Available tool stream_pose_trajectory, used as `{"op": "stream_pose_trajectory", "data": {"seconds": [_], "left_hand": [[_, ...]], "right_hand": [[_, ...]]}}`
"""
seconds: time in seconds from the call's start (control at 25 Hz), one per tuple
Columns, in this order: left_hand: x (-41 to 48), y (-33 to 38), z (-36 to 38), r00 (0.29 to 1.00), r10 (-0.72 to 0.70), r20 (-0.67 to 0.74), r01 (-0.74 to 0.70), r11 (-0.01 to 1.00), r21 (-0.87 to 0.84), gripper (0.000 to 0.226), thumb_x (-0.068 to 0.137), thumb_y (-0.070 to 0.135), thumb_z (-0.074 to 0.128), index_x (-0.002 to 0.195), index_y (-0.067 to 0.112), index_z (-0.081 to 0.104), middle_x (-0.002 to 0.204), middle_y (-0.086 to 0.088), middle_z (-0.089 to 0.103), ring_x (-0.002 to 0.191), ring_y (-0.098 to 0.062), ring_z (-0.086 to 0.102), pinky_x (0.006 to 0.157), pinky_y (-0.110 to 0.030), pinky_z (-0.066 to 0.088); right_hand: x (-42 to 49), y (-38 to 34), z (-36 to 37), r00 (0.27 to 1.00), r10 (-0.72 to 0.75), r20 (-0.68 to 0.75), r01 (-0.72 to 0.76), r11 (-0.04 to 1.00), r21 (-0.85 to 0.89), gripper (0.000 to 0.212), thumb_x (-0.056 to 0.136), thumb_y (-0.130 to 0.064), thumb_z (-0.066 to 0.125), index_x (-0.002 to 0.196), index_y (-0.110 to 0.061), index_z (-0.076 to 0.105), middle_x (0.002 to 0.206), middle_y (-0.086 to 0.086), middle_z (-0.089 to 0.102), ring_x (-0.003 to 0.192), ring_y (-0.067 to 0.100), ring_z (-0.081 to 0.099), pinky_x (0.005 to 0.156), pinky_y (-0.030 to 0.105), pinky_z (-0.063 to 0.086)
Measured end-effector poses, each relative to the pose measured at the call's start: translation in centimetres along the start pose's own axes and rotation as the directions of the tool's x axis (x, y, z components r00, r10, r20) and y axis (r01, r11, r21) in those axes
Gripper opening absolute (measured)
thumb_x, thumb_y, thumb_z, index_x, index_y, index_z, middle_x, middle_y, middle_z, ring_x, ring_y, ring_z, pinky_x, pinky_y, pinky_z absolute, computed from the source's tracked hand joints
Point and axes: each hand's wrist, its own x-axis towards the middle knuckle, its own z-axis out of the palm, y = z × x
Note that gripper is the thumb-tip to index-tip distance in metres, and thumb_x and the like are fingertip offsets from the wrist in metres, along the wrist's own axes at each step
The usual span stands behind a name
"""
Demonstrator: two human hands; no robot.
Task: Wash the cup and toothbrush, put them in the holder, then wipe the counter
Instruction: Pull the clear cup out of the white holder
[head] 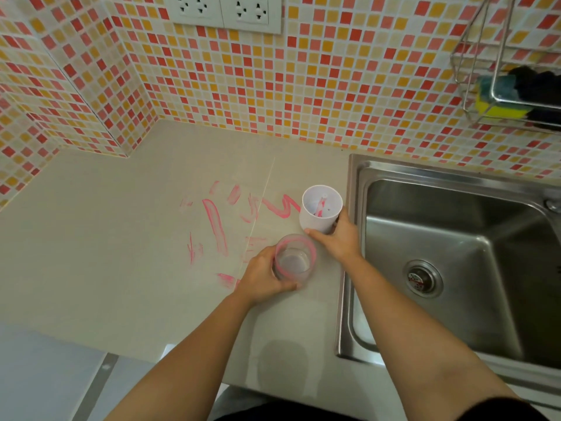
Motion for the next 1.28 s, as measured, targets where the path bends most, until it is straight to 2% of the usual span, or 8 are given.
{"op": "stream_pose_trajectory", "data": {"seconds": [0.12,0.28,0.36,0.44,0.6,0.8,1.08,1.28], "left_hand": [[0.0,-0.1,0.0,1.0,0.009,0.0,-0.009,1.0,-0.002,0.085,0.057,0.028,0.088,0.132,0.018,0.047,0.126,-0.001,0.058,0.114,-0.018,0.055,0.091,-0.022,0.04],[0.0,-0.2,0.1,1.0,0.025,0.014,-0.024,0.999,-0.035,0.087,0.057,0.028,0.089,0.133,0.021,0.045,0.126,0.002,0.057,0.115,-0.017,0.054,0.092,-0.023,0.041],[-0.1,-0.2,0.2,0.999,0.039,0.026,-0.036,0.995,-0.093,0.093,0.057,0.022,0.088,0.136,0.025,0.039,0.13,0.007,0.052,0.121,-0.014,0.051,0.095,-0.022,0.039],[-0.4,-0.3,0.5,0.998,0.051,0.045,-0.044,0.986,-0.16,0.107,0.057,0.021,0.088,0.143,0.027,0.025,0.141,0.009,0.042,0.129,-0.011,0.042,0.106,-0.026,0.035],[-1.2,0.5,1.4,0.999,0.052,-0.007,-0.052,0.967,-0.251,0.112,0.058,0.026,0.089,0.145,0.027,0.018,0.142,0.013,0.034,0.13,-0.004,0.035,0.108,-0.022,0.03],[-1.5,1.6,1.7,0.986,0.099,-0.137,-0.131,0.961,-0.242,0.078,0.062,0.021,0.087,0.126,0.028,0.042,0.125,0.008,0.053,0.116,-0.011,0.051,0.098,-0.024,0.042],[-2.5,6.3,4.2,0.973,0.225,-0.053,-0.231,0.927,-0.297,0.077,0.061,0.005,0.085,0.126,0.021,0.047,0.122,0.005,0.054,0.11,-0.003,0.053,0.086,-0.012,0.048],[-1.6,11.6,12.1,0.974,0.225,0.017,-0.21,0.932,-0.297,0.081,0.06,0.01,0.086,0.126,0.03,0.044,0.121,0.005,0.057,0.11,-0.01,0.056,0.092,-0.028,0.05]], "right_hand": [[-0.6,0.7,-0.2,0.999,0.016,0.031,-0.015,1.0,-0.026,0.103,0.062,-0.025,0.083,0.145,-0.012,0.024,0.142,0.012,0.044,0.129,0.027,0.044,0.107,0.04,0.039],[-4.6,2.7,-1.3,0.999,0.029,0.046,-0.029,1.0,-0.01,0.076,0.08,0.007,0.055,0.146,-0.01,0.023,0.15,0.012,0.034,0.136,0.024,0.037,0.113,0.034,0.031],[-6.7,3.8,-1.7,0.997,-0.057,0.05,0.064,0.987,-0.15,0.063,0.087,0.0,0.05,0.145,-0.01,0.029,0.148,0.009,0.036,0.137,0.023,0.035,0.113,0.028,0.026],[-7.9,4.9,-1.6,0.991,-0.109,0.078,0.13,0.92,-0.371,0.058,0.094,-0.016,0.045,0.147,-0.01,0.022,0.155,0.006,0.024,0.143,0.021,0.022,0.114,0.026,0.018],[-9.4,6.0,-0.6,0.993,-0.031,0.11,0.093,0.777,-0.623,0.064,0.096,-0.039,0.02,0.149,-0.009,0.0,0.158,0.006,-0.007,0.147,0.02,-0.004,0.118,0.033,0.0],[-9.5,5.9,-1.0,0.992,-0.024,0.126,0.094,0.806,-0.585,0.06,0.101,-0.037,0.022,0.149,-0.012,-0.004,0.158,0.003,-0.012,0.146,0.016,-0.011,0.115,0.031,-0.006],[-12.1,8.5,-6.3,0.995,0.044,-0.093,-0.083,0.872,-0.482,0.056,0.101,-0.033,0.024,0.149,-0.01,0.008,0.159,0.005,0.003,0.147,0.017,-0.001,0.118,0.033,0.001],[-11.7,13.5,-15.9,0.953,0.108,-0.283,-0.232,0.861,-0.452,0.056,0.1,-0.033,0.028,0.149,-0.009,0.012,0.159,0.008,0.008,0.147,0.02,0.003,0.118,0.035,0.003]]}}
